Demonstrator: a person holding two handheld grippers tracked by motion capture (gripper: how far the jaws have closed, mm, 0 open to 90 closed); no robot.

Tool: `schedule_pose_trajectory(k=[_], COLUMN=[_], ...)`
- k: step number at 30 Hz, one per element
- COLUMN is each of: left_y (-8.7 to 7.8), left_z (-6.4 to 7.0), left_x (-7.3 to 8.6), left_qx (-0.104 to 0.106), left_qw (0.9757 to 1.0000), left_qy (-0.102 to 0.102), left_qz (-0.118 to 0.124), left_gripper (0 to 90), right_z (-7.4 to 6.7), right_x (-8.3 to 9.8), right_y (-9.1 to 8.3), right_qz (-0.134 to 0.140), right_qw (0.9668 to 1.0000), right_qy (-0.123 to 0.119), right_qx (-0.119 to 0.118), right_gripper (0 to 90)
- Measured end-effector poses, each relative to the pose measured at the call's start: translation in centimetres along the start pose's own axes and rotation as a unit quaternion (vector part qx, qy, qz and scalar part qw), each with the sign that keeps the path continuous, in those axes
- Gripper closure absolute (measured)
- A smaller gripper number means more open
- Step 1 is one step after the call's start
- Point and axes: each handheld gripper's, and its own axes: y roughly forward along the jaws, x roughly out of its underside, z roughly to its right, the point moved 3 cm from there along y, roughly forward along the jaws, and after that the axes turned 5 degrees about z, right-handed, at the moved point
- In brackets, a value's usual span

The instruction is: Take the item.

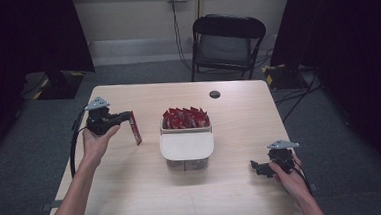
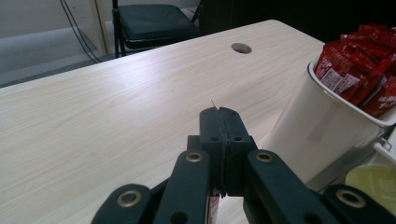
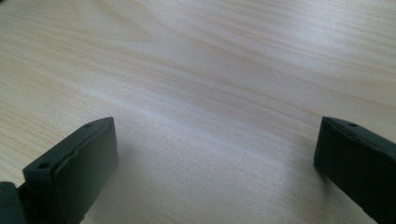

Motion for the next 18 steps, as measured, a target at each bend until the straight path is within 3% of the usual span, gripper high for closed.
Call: schedule_pose_trajectory(k=[4, 6, 9, 18], left_y=[-0.8, -1.1, -1.6, -2.3], left_z=[-0.5, -0.7, -0.5, -0.6], left_x=[0.7, 0.9, 1.0, 1.5], left_qx=[0.008, 0.018, 0.009, 0.012], left_qw=[0.9997, 0.9993, 0.9998, 0.9999], left_qy=[-0.017, -0.029, -0.014, -0.012], left_qz=[0.015, 0.011, 0.005, 0.002], left_gripper=[89.4, 89.4, 89.4, 89.1], right_z=[0.0, 0.0, 0.0, 0.0], right_x=[0.0, 0.0, 0.0, 0.0], right_y=[0.0, 0.0, 0.0, 0.0], right_qz=[0.000, 0.000, 0.000, 0.000], right_qw=[1.0000, 1.0000, 1.0000, 1.0000], right_qy=[0.000, 0.000, 0.000, 0.001], right_qx=[0.000, 0.000, 0.000, 0.001], right_gripper=[0.0, 0.0, 0.0, 0.0])
